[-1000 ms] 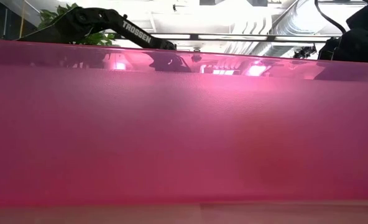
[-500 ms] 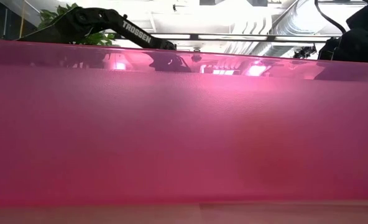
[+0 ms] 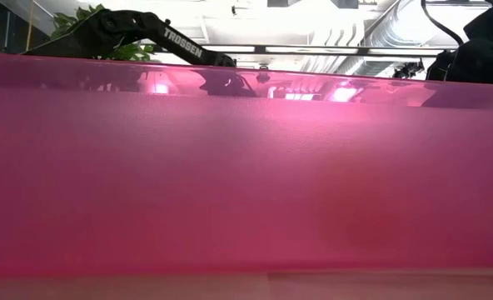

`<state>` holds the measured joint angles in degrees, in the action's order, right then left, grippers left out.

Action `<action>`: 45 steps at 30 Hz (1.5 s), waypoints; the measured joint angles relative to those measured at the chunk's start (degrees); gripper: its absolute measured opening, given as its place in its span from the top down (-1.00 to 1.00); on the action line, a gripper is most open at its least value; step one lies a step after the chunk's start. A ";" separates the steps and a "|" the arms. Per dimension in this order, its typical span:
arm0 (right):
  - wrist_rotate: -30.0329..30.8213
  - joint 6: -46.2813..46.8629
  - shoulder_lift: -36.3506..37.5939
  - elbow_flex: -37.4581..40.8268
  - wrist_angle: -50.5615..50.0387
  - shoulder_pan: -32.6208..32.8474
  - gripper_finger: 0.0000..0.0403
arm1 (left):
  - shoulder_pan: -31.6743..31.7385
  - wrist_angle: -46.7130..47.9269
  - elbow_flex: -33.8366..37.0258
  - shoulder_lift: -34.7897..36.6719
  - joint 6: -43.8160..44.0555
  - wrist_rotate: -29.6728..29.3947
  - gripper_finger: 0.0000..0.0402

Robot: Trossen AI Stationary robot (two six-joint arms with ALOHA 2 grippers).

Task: Pick and place pill bottles into a basket
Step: Put the white pill bottle into the red bin

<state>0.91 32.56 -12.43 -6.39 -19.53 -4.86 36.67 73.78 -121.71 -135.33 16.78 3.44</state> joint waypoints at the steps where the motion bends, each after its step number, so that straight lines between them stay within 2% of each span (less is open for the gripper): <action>1: -0.02 0.00 0.02 0.00 0.00 0.00 -0.55 | 0.00 0.00 0.00 0.00 -0.02 0.41 -0.06; 10: -0.02 0.00 0.02 0.00 -0.03 0.00 -0.55 | 0.05 0.84 -0.77 0.04 -0.66 3.85 -0.05; 21: -0.03 0.00 0.01 0.00 -0.07 0.00 -0.55 | 0.04 2.86 -13.27 0.24 -2.50 3.89 -0.05; 31: -0.04 -0.10 0.02 0.00 -0.09 0.00 -0.55 | 0.07 -2.78 -13.25 6.03 -3.15 5.80 -0.05; 39: -0.06 -0.34 0.02 0.00 -0.09 0.00 -0.55 | 0.07 -5.87 -13.29 11.47 -3.00 11.00 -0.05; 45: -0.05 -0.42 0.02 0.00 -0.07 0.00 -0.55 | 0.07 -10.14 -13.29 16.05 -1.51 18.89 -0.05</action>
<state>0.86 32.14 -12.40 -6.39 -19.59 -4.86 36.73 63.64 -135.00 -119.27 15.27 22.33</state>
